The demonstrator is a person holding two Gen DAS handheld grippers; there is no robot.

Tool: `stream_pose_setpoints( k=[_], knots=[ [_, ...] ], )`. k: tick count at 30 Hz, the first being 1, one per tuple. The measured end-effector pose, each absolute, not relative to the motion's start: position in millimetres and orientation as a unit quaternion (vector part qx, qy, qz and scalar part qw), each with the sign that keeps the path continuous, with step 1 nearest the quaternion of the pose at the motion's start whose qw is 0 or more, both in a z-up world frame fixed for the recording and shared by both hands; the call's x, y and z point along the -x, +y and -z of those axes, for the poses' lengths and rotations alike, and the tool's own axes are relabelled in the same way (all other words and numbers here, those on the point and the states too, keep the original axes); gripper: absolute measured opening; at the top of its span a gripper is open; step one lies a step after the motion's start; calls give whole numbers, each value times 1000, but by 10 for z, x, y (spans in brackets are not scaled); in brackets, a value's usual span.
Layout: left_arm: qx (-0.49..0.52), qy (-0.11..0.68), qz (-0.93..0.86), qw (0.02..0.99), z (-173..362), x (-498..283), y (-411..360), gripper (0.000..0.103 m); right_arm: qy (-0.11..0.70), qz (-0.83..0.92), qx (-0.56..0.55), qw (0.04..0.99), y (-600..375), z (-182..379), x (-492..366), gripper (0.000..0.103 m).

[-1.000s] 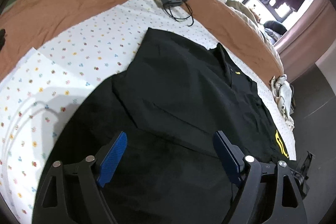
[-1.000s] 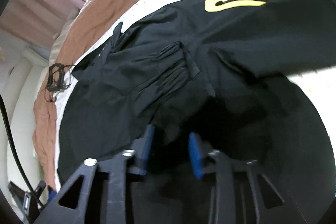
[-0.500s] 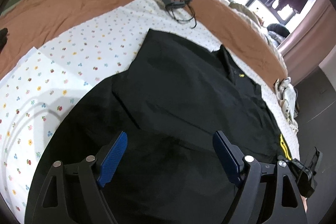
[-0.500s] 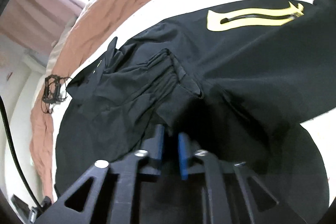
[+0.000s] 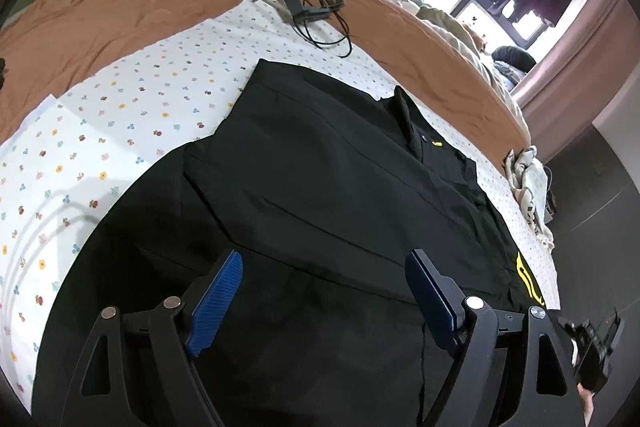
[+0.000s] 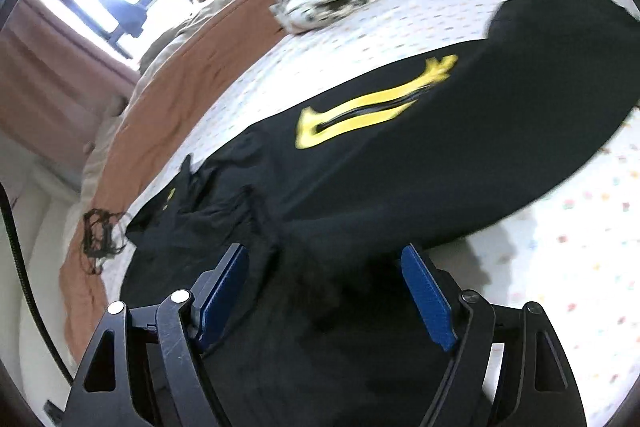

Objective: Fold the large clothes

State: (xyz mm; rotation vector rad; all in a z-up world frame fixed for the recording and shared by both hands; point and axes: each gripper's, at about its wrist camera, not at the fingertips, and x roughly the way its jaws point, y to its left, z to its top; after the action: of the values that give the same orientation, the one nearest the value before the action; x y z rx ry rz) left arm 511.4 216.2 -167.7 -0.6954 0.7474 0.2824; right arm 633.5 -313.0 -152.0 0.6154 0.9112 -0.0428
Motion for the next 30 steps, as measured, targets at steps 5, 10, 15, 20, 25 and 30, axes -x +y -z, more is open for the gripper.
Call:
stream_pose_setpoints(
  k=[5,10,15,20,25,30],
  knots=[
    [333,357,-138,862,1689,-5121,2152,84,413,64,-324,849,-3561,1540,-6201,79],
    [330,362,-143,860,1723,-5138,2146,84,414,95,-335,841,-3811,1678,-6203,79],
    [326,372,-146,857,1778,-5174,2141,84,414,111,-344,836,-4003,1866,-6303,70],
    [321,377,-154,855,1819,-5195,2146,84,386,128,-344,846,-4179,1949,-6427,58],
    [324,370,-163,855,1818,-5196,2146,84,369,142,-357,846,-4296,1972,-6473,47],
    [326,376,-160,852,1841,-5214,2144,84,351,153,-390,838,-4460,1995,-6411,12]
  ],
)
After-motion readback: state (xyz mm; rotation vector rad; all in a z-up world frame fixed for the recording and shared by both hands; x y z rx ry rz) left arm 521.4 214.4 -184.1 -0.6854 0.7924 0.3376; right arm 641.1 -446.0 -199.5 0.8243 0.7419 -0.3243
